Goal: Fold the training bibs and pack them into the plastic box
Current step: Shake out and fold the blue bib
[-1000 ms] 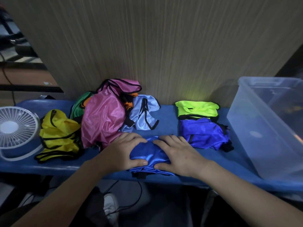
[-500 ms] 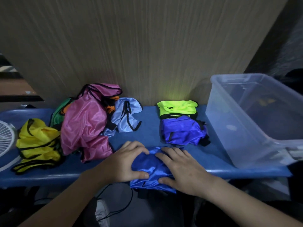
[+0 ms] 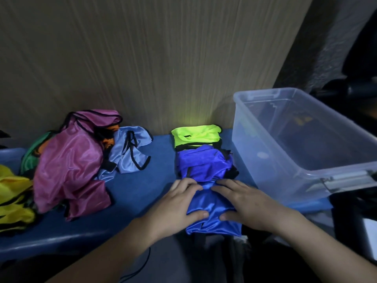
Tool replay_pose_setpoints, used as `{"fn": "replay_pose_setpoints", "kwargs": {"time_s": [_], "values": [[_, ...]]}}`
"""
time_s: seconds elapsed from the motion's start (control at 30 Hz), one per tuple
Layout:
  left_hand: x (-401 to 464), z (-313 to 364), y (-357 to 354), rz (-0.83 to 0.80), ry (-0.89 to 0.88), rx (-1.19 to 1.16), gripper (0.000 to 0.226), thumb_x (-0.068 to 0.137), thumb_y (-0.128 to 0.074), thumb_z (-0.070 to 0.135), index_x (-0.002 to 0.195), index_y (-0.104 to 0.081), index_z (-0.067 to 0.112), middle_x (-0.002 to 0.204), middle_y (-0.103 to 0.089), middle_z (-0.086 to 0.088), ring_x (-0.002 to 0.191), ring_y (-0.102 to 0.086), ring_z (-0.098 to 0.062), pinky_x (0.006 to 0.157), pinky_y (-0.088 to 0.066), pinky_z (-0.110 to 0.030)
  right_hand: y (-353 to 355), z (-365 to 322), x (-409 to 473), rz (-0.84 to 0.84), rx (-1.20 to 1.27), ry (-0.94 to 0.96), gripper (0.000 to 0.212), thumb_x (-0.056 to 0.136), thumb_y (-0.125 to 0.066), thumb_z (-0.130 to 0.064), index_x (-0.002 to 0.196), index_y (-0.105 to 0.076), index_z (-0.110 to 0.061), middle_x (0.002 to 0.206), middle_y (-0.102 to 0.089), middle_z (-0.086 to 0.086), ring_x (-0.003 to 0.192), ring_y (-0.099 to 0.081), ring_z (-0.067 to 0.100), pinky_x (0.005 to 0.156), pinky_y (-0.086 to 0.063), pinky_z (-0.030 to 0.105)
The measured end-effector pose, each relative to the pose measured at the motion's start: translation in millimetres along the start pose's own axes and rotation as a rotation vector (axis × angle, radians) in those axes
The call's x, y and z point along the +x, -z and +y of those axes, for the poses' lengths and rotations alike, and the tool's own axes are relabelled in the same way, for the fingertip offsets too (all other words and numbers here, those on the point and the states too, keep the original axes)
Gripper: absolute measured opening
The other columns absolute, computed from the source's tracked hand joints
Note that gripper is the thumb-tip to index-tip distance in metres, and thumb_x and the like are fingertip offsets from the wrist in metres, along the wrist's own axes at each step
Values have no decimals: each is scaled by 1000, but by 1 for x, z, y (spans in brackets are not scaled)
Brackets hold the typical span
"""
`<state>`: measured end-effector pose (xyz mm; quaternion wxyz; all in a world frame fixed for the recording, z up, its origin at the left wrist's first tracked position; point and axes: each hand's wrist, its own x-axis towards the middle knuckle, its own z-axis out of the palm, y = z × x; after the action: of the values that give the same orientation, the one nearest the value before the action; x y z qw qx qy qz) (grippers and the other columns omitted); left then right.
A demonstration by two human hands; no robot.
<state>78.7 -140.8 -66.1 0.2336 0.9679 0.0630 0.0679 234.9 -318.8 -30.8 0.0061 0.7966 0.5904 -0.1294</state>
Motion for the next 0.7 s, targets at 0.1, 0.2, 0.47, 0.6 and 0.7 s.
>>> {"fn": "replay_pose_setpoints", "kwargs": {"time_s": [0.1, 0.2, 0.47, 0.6, 0.7], "values": [[11, 5, -8, 41, 15, -15, 68, 92, -54, 63, 147, -39, 25, 143, -27, 13, 136, -25, -1, 112, -17, -12, 6, 18, 5, -30, 54, -24, 80, 92, -60, -53, 158, -19, -32, 164, -13, -12, 150, -17, 13, 121, -17, 27], [18, 6, -12, 83, 38, -6, 66, 93, -53, 61, 147, -42, 25, 143, -29, 11, 136, -28, -4, 112, -18, -13, 5, 24, 10, -33, 76, -42, 79, 93, -60, -49, 158, -19, -30, 164, -12, -11, 150, -16, 14, 120, -14, 26], [10, 10, -6, 113, 91, 7, 64, 92, -44, 67, 144, -43, 30, 141, -29, 14, 134, -30, -5, 112, -34, -27, 5, 14, 4, 137, -42, -76, 72, 90, -61, -51, 153, -31, -32, 154, -30, -10, 140, -30, 14, 115, -25, 28], [5, 9, 2, 179, 139, 37, 60, 86, -44, 74, 130, -48, 33, 119, -33, 12, 113, -46, -9, 96, -45, -30, 5, 7, 8, 203, -146, -111, 66, 88, -63, -52, 146, -43, -29, 137, -46, -4, 128, -44, 19, 105, -36, 32], [4, 7, 2, 95, 145, -20, 53, 88, -51, 69, 128, -47, 35, 116, -32, 15, 110, -50, -5, 94, -46, -30, 8, 4, 12, 205, -158, -131, 63, 89, -62, -50, 146, -44, -28, 135, -48, -2, 127, -46, 22, 102, -37, 35]]}}
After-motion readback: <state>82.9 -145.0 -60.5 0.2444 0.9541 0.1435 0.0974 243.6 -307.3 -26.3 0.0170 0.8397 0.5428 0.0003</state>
